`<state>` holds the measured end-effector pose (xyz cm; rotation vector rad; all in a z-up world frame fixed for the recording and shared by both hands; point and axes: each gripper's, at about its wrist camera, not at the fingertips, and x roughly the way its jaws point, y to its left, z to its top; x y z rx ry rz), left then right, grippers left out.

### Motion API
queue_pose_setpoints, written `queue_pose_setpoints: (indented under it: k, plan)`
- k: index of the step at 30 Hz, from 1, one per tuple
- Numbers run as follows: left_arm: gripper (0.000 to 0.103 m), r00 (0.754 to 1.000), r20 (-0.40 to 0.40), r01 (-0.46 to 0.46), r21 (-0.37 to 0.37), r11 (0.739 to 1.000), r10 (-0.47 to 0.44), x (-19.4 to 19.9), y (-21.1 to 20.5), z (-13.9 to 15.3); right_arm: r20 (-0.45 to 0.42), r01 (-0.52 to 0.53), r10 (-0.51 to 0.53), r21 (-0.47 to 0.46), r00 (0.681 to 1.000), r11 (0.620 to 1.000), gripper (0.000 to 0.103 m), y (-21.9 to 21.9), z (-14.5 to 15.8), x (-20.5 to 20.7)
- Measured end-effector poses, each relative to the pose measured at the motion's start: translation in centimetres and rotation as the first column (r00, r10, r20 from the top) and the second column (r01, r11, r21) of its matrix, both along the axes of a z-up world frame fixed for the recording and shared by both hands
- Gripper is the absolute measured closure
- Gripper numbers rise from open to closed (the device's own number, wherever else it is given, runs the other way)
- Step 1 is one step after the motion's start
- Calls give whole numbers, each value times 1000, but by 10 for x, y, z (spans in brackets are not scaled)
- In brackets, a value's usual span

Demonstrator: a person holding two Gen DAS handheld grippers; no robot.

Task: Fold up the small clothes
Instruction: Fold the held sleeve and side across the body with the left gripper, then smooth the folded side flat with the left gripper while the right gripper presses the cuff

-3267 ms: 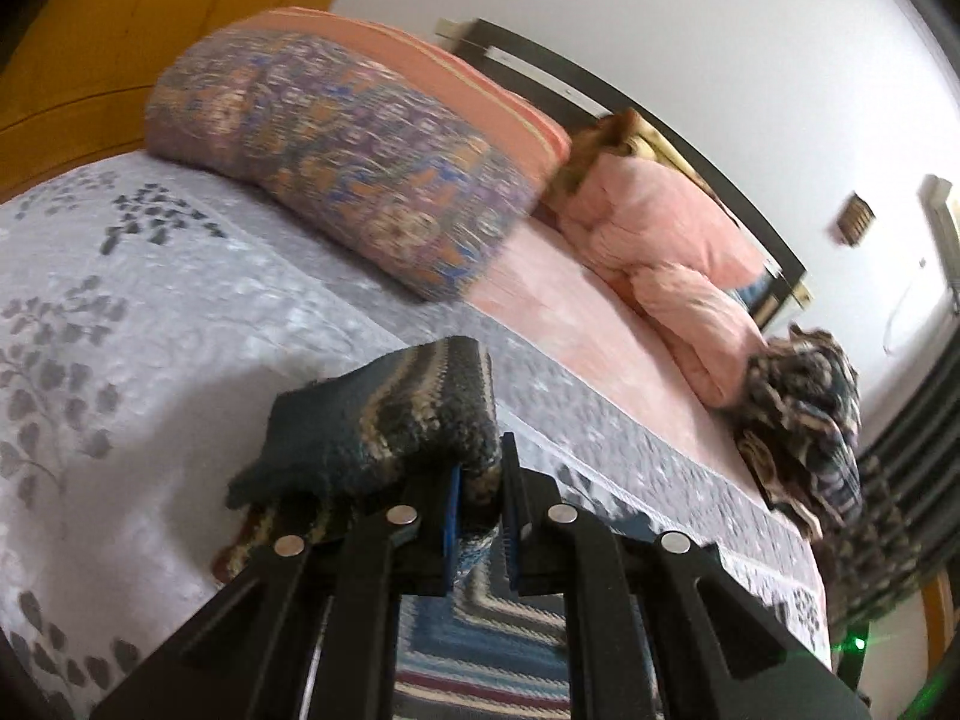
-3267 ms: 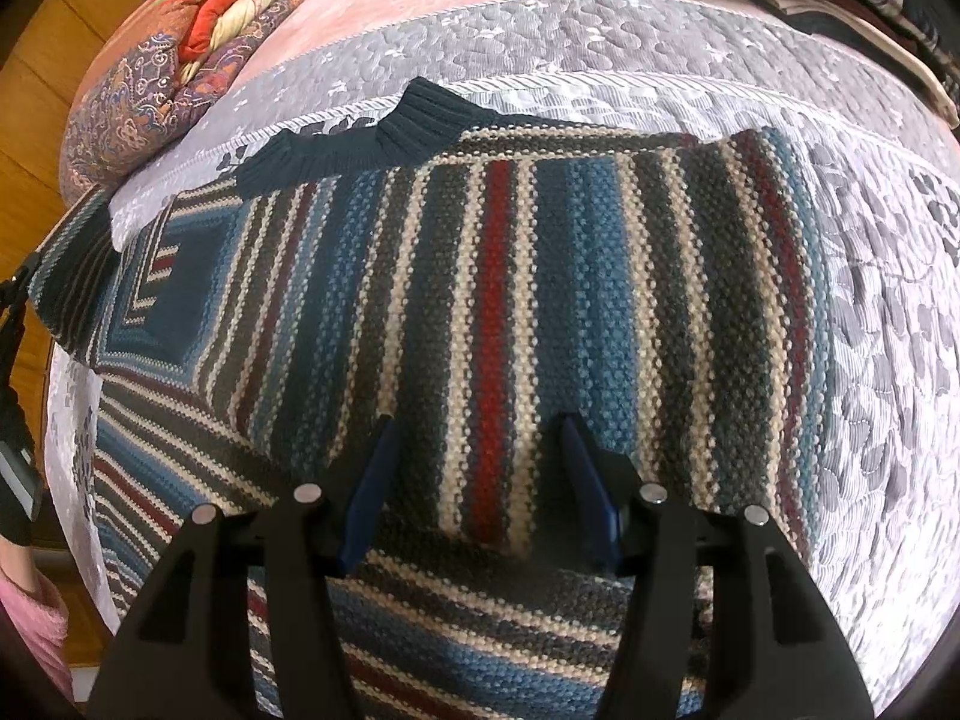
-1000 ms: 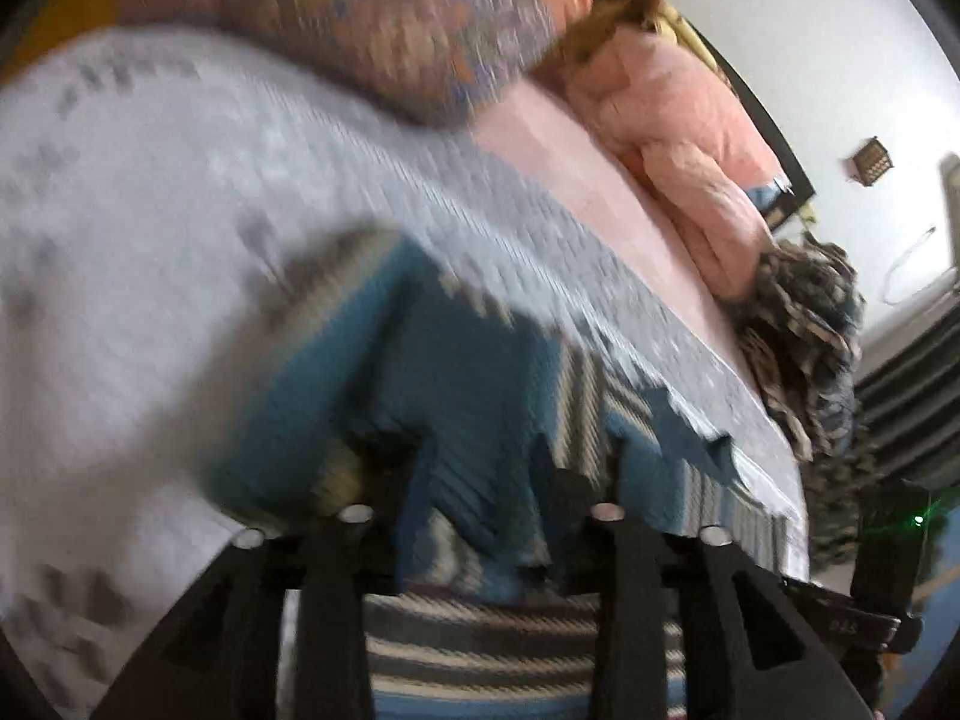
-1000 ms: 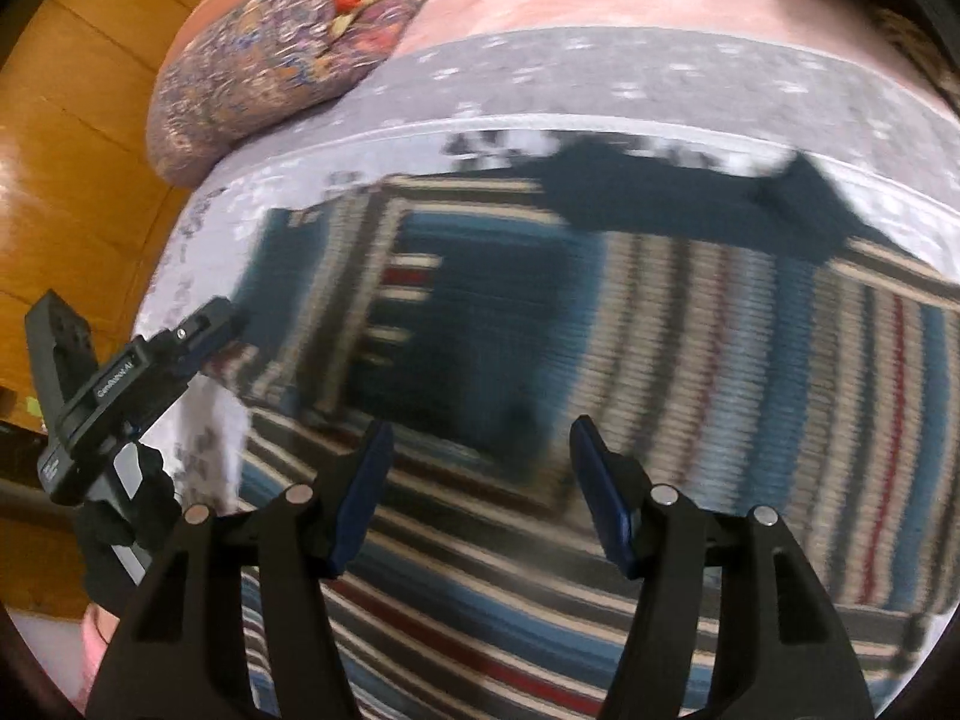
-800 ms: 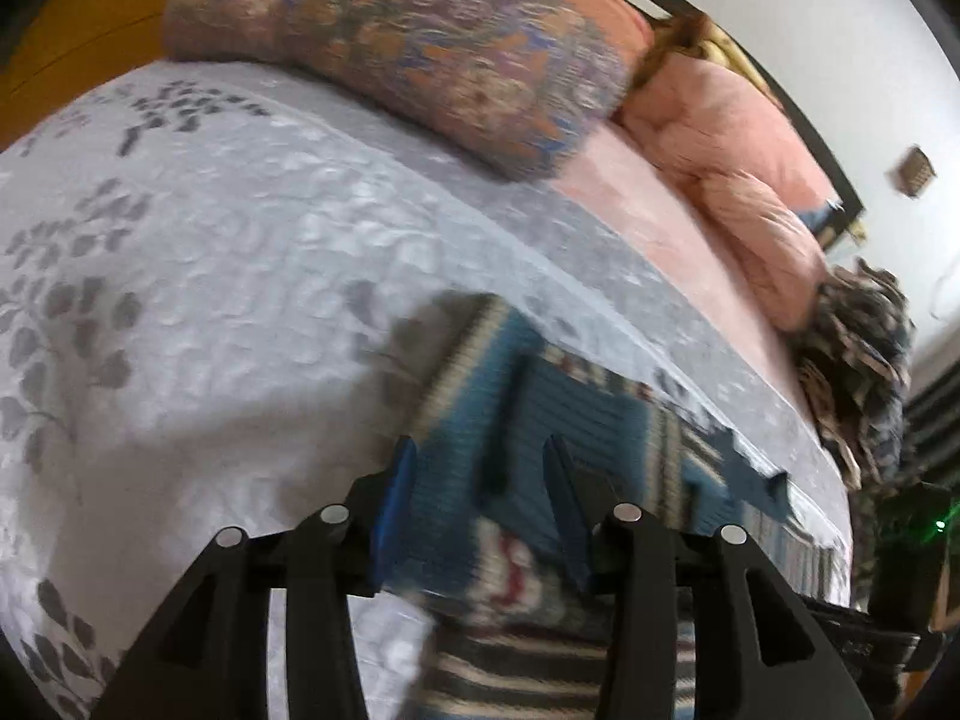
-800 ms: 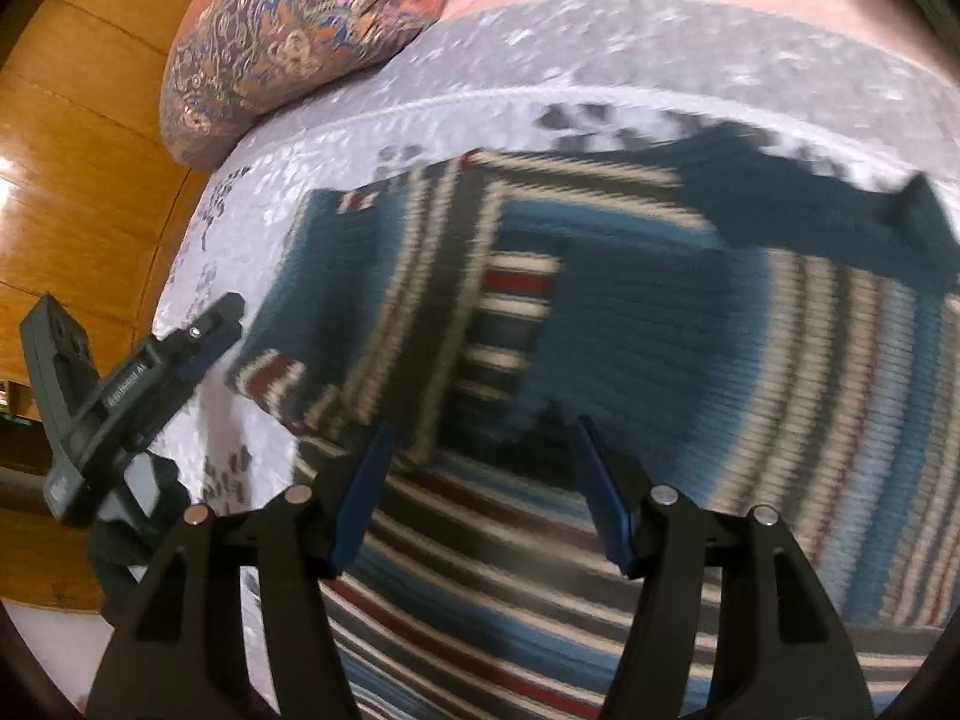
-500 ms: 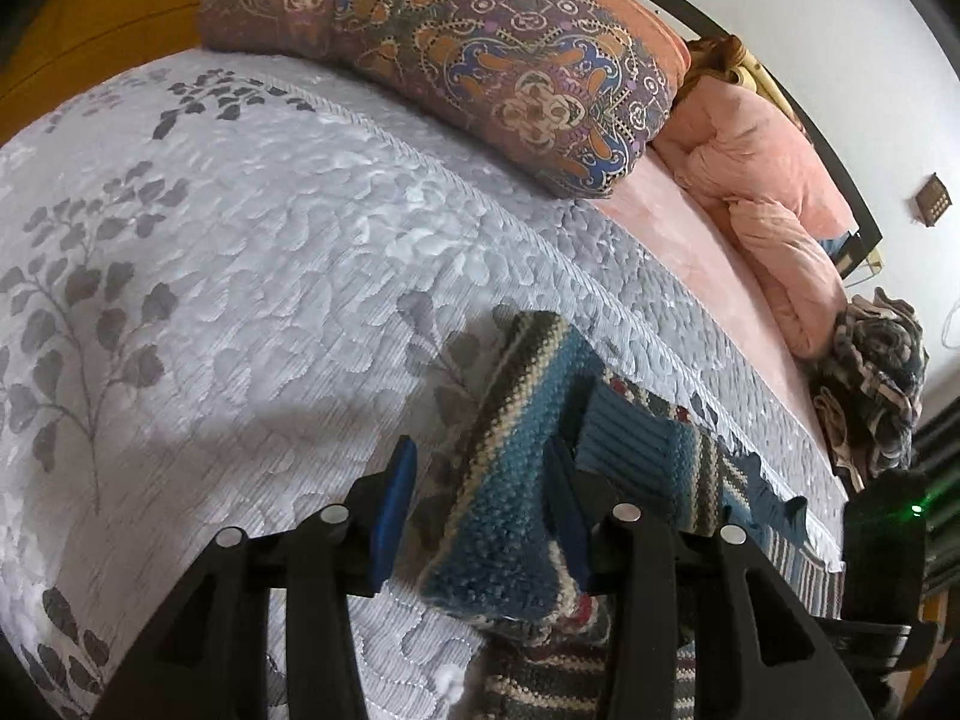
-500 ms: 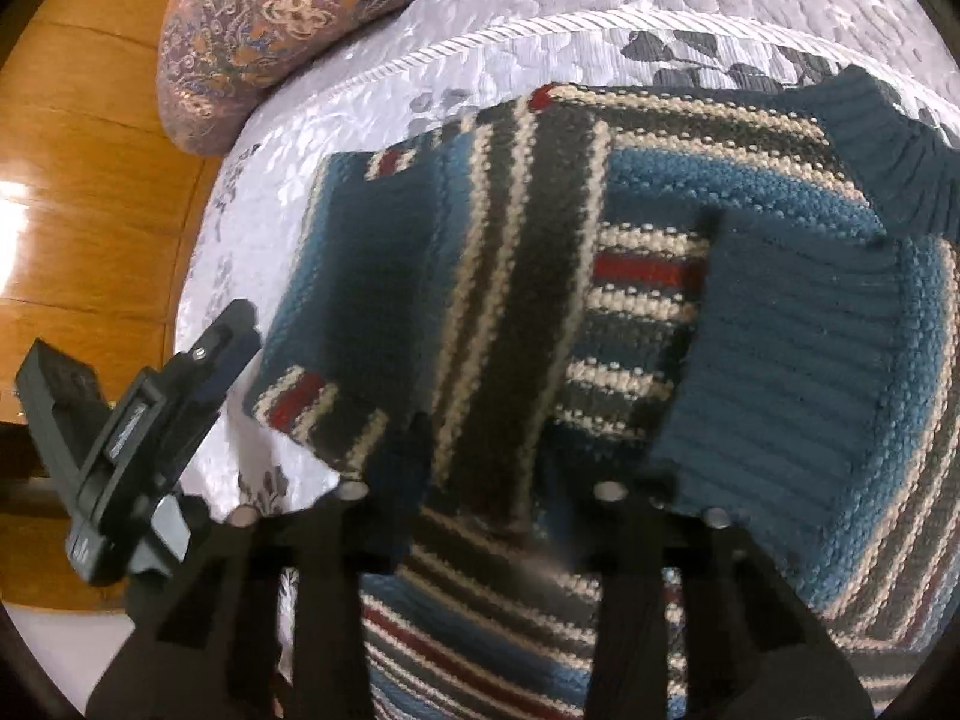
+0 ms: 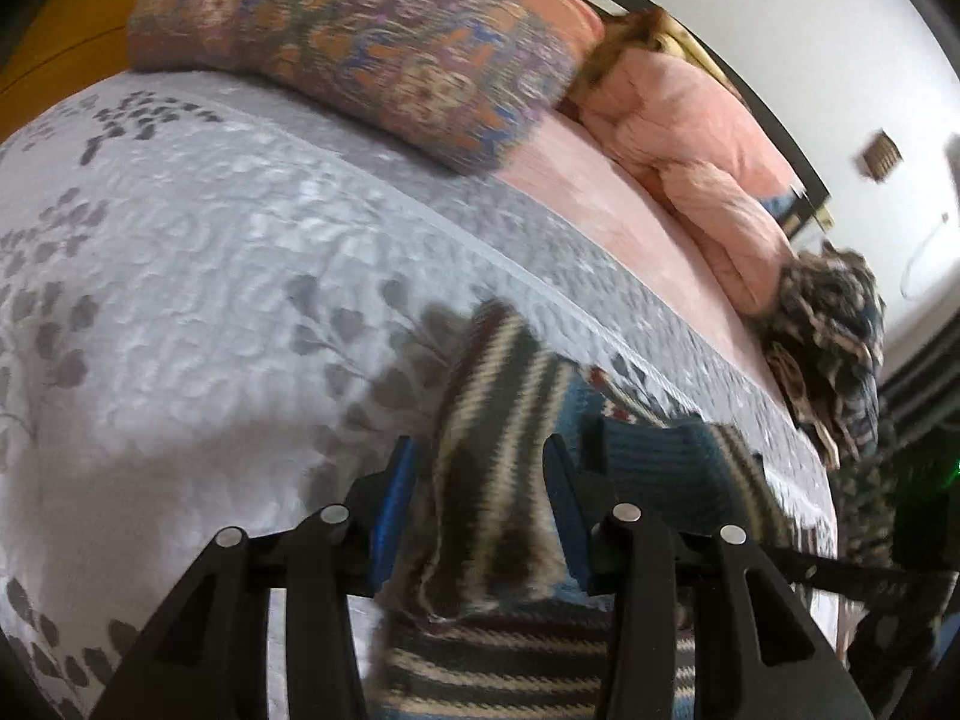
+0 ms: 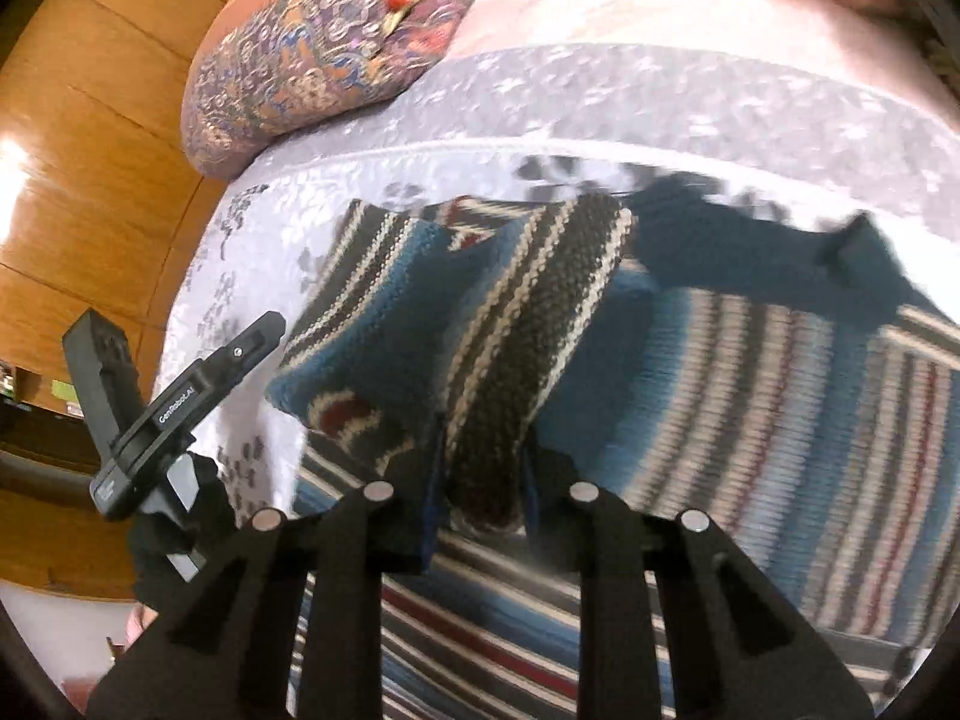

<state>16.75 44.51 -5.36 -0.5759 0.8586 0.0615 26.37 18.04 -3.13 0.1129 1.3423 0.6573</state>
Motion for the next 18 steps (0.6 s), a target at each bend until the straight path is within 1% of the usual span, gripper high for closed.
queue_pose_setpoints:
  k: [4,8,11,15,18]
  plan:
    - [59,998,-6,66,20,998,-66,3,-21,-3,28,34,-33,-32,999,999,82,-44,1,1]
    - [59,995,-29,100,57,993,-99,7,-37,-11,-6,73,-73,-50,997,996,82,-65,-21,5]
    - [59,993,-58,110,77,991,-106,9,-43,-21,-27,91,-92,-58,995,994,82,-70,-38,8]
    - [59,990,-72,127,111,986,-120,9,-49,-28,-48,107,-112,-90,993,990,81,-72,-63,11]
    - [58,990,-74,130,113,985,-123,9,-49,-30,-56,121,-127,-92,990,988,80,-73,-69,12]
